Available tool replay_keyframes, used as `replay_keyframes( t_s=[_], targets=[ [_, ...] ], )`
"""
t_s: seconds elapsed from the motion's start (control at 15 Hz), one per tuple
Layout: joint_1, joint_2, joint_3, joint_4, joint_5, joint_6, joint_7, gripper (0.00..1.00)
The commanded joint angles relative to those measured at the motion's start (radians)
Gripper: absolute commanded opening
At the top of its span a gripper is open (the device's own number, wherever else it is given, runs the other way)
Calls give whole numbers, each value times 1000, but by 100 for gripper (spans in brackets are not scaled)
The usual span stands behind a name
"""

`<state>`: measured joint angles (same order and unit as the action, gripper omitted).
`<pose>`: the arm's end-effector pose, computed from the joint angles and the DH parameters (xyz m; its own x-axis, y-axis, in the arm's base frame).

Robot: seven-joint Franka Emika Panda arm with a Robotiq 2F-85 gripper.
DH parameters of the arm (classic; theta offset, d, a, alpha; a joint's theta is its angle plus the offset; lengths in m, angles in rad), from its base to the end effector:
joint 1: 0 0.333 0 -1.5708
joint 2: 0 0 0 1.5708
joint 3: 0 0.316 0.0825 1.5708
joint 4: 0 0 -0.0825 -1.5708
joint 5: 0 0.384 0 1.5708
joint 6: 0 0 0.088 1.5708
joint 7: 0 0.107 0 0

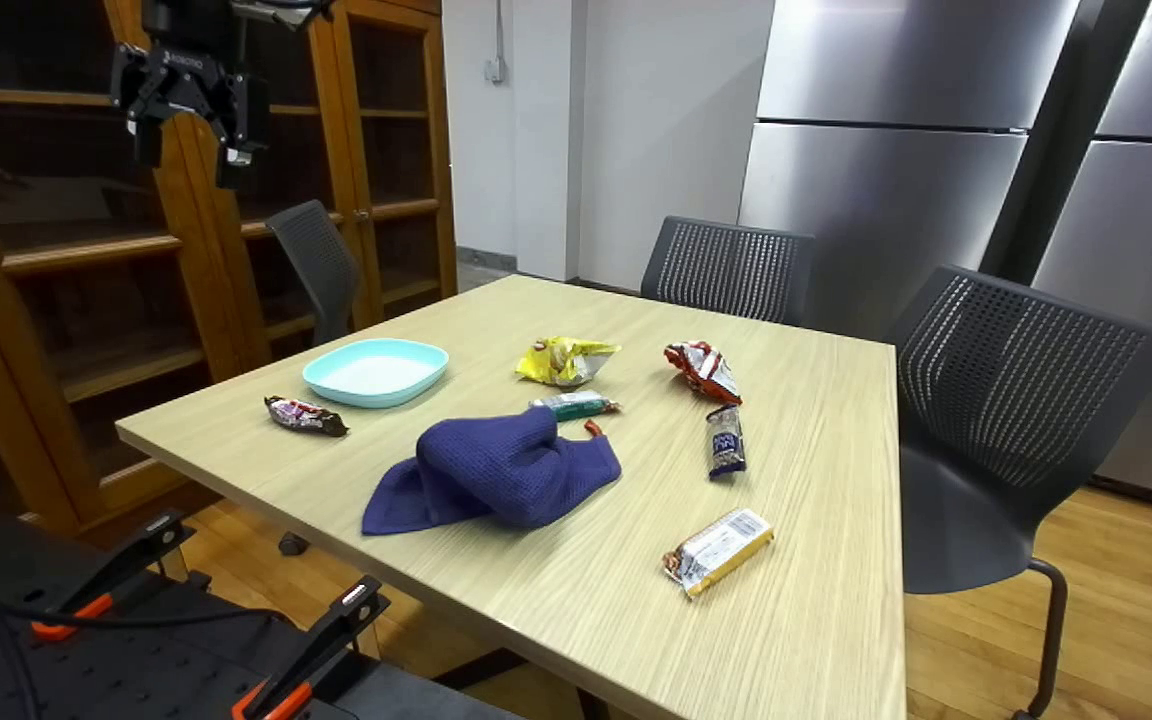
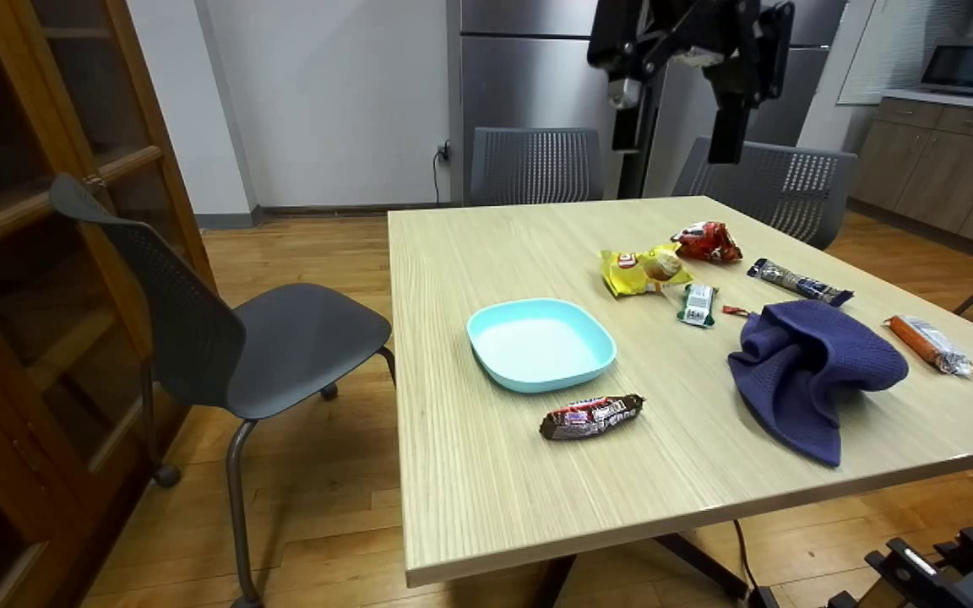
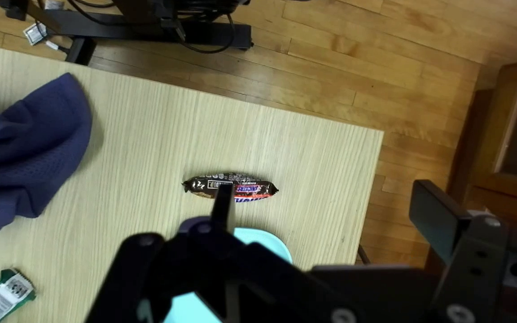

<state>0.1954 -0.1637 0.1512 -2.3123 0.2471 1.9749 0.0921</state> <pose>0.4328 0.1736 0.3974 0.9692 0.1462 -0.1981 0.1144 -0.9799 -0.1633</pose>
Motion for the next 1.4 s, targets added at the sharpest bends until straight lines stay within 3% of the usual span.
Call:
replay_keyframes(
  t_s=[0.0,0.4,0.67,1.33],
  targets=[
    [-7,95,22,9,30,93,111,100],
    [-8,257,11,20,97,193,293,100],
    [-12,335,0,1,200,258,370,100],
    [20,470,-91,-21,108,470,817,100]
  ],
)
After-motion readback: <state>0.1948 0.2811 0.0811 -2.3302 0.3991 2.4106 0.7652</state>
